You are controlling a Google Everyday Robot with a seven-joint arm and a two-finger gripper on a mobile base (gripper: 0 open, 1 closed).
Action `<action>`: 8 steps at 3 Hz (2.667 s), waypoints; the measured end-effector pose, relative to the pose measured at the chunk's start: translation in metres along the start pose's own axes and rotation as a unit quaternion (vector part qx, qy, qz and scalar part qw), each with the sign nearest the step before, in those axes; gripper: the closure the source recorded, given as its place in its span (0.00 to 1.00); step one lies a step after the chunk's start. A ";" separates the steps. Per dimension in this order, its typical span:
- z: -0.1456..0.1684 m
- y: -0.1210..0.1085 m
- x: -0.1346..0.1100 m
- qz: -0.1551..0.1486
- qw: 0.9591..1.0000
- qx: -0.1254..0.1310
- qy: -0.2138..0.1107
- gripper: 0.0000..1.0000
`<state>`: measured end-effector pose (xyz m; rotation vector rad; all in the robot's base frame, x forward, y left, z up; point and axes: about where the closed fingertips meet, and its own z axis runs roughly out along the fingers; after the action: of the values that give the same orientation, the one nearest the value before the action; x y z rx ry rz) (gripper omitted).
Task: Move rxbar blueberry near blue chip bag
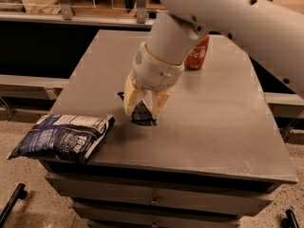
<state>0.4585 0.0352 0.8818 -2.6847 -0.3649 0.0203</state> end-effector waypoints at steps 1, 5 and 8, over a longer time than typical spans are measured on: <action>0.012 -0.008 -0.011 -0.018 1.000 -0.021 -0.009 0.82; 0.014 -0.013 -0.013 -0.023 0.999 -0.025 -0.005 0.00; -0.051 0.014 0.008 0.062 0.996 -0.061 0.030 0.00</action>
Offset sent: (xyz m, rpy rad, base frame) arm -0.0140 0.0101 -0.0088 -0.0450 -0.0097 0.0398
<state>0.4730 0.0044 0.9224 -2.8176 -0.1852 -0.0464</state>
